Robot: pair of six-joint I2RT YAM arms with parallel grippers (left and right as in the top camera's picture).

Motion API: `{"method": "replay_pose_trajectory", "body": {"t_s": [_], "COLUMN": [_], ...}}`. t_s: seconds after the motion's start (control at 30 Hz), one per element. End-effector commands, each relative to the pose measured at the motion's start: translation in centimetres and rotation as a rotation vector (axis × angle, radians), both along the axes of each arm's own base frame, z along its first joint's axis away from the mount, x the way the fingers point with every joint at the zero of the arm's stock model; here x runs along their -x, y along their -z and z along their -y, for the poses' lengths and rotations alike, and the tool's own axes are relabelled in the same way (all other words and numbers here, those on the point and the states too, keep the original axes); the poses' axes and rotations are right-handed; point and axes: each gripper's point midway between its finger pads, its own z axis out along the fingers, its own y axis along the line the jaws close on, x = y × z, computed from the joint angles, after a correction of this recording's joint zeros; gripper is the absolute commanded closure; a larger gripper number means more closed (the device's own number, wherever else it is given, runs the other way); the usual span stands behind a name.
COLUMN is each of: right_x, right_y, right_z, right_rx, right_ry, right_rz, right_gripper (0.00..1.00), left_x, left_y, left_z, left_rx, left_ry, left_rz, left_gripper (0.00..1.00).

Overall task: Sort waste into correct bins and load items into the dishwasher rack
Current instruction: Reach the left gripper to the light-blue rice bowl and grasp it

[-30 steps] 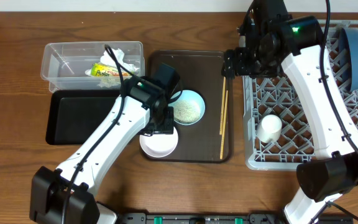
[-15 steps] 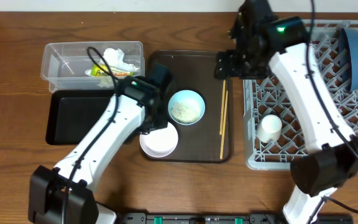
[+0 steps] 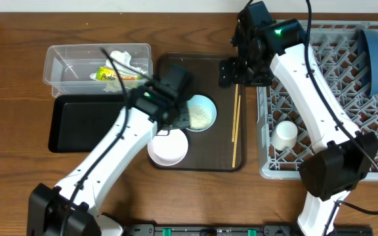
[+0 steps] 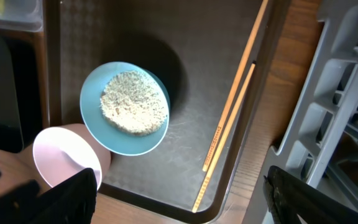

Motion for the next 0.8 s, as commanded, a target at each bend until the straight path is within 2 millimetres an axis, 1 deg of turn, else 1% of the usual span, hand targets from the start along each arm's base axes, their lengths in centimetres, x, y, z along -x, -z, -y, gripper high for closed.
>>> {"method": "replay_pose_trajectory", "body": {"t_s": [0.0,0.1,0.23,0.27,0.33,0.4,0.53,0.67,0.77], "right_x": [-0.8,-1.2,-1.2,-1.1,-1.0,-0.9,-0.3,-0.2,-0.3], "right_y": [0.3,0.3,0.5,0.5,0.6,0.6,0.7,0.7,0.7], "right_z": [2.5,4.8,7.9,8.7,10.0,11.3,12.7,12.8,12.7], "right_rx": [-0.003,-0.002,-0.002,-0.002,0.003,0.005,0.012,0.015,0.015], "right_ry": [0.079,0.135,0.201,0.209,0.233,0.255,0.272,0.256,0.245], "right_rz": [-0.02,-0.04,-0.076,-0.085,-0.1,-0.114,-0.143,-0.143,-0.137], "right_gripper": [0.17,0.17,0.16,0.16,0.16,0.15,0.15,0.16,0.16], "left_x": [-0.3,-1.2,-1.7,-1.6,-1.2,-0.9,-1.1,-1.6,-1.7], "left_y": [0.1,0.3,1.5,1.9,3.0,4.5,7.5,8.6,9.4], "left_z": [2.4,4.2,5.6,6.3,8.4,9.6,10.2,10.7,11.4], "left_rx": [-0.001,0.001,-0.021,-0.011,0.034,0.035,0.01,0.004,0.0], "left_ry": [0.16,0.244,0.355,0.395,0.532,0.61,0.636,0.641,0.674], "left_rz": [0.051,0.101,0.12,0.114,0.103,0.087,0.037,0.023,0.034], "left_gripper": [0.44,0.44,0.43,0.43,0.39,0.36,0.34,0.34,0.33]}}
